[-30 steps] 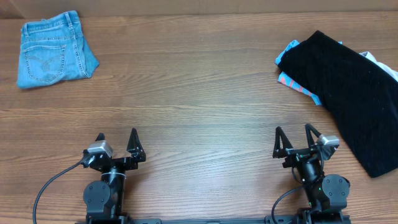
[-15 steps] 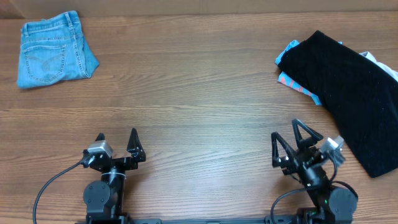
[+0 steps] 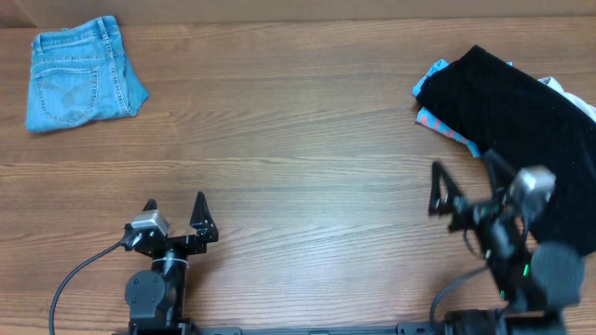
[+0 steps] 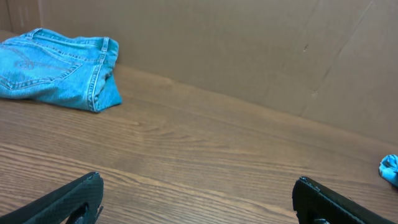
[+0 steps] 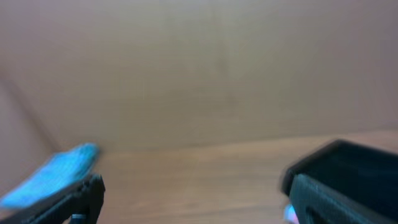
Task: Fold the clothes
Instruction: 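Reach the right gripper to the black sweater and grasp it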
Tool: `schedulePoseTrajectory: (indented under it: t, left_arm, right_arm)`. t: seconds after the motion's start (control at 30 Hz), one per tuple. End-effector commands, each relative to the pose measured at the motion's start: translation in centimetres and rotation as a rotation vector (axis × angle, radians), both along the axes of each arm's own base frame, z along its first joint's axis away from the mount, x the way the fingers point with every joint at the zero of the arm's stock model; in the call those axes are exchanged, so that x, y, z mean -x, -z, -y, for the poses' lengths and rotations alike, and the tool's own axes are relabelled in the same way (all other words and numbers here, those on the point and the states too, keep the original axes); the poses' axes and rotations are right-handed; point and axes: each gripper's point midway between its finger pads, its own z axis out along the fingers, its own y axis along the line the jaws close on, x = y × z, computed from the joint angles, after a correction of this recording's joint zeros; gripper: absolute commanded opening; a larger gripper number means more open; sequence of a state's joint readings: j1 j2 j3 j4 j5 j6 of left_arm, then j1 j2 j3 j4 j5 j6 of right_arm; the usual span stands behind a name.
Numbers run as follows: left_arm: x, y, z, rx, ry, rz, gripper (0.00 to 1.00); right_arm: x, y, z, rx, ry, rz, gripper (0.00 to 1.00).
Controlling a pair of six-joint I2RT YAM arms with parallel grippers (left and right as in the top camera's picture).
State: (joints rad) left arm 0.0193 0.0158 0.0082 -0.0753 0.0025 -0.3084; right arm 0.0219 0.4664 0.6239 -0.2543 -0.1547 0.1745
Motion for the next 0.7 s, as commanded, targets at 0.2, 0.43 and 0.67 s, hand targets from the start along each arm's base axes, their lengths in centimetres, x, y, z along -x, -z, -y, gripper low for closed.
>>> schedulePoseTrajectory:
  t: [0.2, 0.43, 0.67]
  left_arm:
    - [0.0, 0.1, -0.1, 0.005, -0.007, 0.002, 1.0]
    - [0.0, 0.1, -0.1, 0.005, -0.007, 0.002, 1.0]
    - [0.0, 0.1, -0.1, 0.005, -0.007, 0.002, 1.0]
  right_arm:
    - [-13.4, 1.8, 9.3, 0.083, 0.25, -0.57, 1.0]
    - [-19.1, 7.1, 10.1, -0.068, 0.106, -0.837, 1.0]
    - [-18.1, 11.0, 18.7, 0.094, 0.492, -0.956, 1.0]
